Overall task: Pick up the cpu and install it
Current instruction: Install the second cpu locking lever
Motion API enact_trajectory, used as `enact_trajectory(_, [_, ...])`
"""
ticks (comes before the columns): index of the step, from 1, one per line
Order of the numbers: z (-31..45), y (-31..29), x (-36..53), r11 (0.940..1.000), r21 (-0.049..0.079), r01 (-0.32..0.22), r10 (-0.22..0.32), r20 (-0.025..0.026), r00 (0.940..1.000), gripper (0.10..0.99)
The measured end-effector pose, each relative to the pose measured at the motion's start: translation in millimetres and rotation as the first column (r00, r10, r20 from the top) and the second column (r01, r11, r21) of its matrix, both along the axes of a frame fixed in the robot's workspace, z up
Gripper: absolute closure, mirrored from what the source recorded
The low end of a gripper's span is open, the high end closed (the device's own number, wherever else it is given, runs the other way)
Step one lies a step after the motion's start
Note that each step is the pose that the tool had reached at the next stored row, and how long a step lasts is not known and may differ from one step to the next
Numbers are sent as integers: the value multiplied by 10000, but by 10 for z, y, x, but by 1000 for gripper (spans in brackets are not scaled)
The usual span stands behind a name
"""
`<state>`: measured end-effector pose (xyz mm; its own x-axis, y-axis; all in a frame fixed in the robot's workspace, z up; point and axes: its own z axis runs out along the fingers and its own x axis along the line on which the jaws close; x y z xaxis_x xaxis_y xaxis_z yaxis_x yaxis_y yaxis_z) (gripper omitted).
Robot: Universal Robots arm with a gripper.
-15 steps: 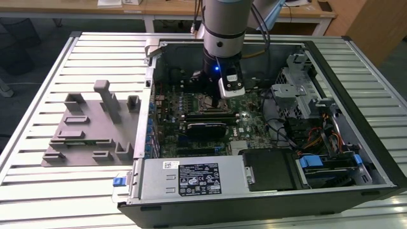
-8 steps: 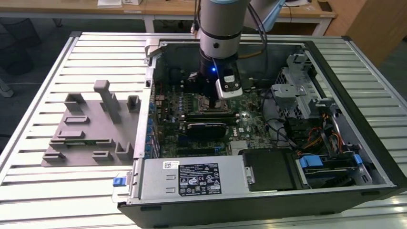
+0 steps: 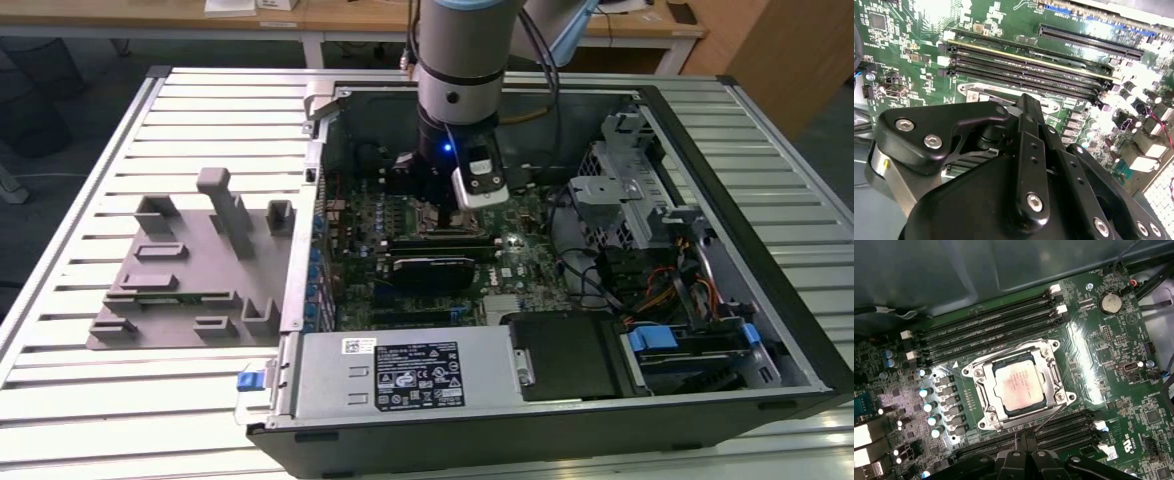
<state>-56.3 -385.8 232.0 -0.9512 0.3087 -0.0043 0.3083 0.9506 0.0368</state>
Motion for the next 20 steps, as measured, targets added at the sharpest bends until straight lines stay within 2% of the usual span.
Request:
enact_trajectory(6, [-40, -23, -29, 9992, 48, -385, 385, 6, 9993, 980])
enact_trajectory(11, [-86, -39, -68, 9977, 325, -590, 590, 20, 9983, 980])
enact_trajectory(17, [-123, -108, -114, 9962, 565, -664, 663, 34, 9978, 980])
enact_trajectory(20, [-139, -139, -145, 9950, 737, -680, 678, 46, 9977, 980])
